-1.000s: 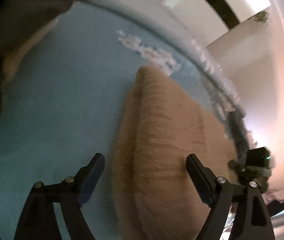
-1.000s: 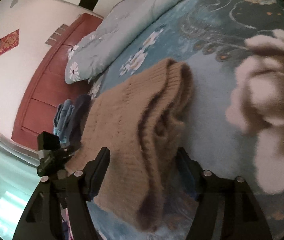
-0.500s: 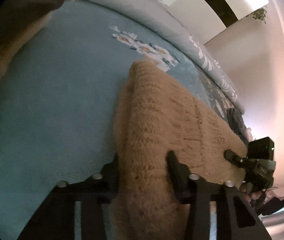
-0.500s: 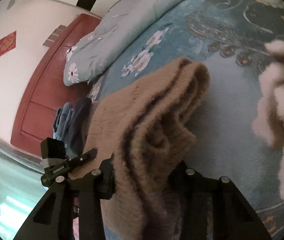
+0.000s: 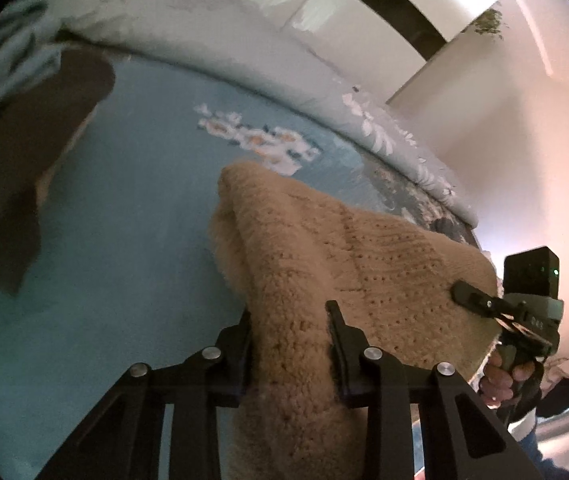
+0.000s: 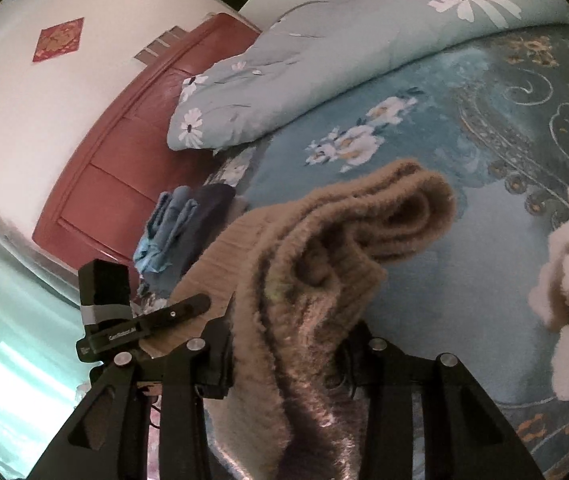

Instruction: Fold clothes

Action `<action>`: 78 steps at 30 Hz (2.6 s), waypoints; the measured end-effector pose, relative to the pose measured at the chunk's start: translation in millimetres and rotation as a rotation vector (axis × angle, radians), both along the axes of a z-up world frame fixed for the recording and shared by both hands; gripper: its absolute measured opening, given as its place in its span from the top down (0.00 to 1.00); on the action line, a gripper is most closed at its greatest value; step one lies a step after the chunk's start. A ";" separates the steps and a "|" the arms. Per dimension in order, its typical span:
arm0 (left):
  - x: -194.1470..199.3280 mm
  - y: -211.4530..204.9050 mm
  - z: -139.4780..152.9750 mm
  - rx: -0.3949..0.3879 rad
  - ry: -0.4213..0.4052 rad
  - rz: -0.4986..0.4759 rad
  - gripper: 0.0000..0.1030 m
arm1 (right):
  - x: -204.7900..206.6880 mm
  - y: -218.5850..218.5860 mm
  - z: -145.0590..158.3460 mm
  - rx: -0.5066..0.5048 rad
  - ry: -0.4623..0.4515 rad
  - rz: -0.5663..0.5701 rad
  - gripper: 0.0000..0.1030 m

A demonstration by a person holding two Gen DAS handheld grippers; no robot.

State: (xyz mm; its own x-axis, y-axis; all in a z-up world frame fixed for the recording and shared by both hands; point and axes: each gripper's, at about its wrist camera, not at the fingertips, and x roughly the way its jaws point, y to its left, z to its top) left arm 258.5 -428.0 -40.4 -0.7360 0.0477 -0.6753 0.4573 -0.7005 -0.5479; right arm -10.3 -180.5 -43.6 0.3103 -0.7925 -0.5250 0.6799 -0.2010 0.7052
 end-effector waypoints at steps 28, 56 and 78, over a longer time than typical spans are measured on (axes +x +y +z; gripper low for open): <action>232.2 -252.5 179.4 -0.324 0.147 0.242 0.67 | 196.2 -294.1 160.1 -0.248 0.142 0.325 0.60; 295.8 -352.0 54.6 -0.121 0.154 0.433 0.43 | 215.1 -354.1 46.8 -0.076 0.096 0.276 0.46; 214.7 -312.9 97.4 -0.332 -0.122 0.355 0.37 | 266.8 -382.2 117.6 -0.002 0.620 0.375 0.37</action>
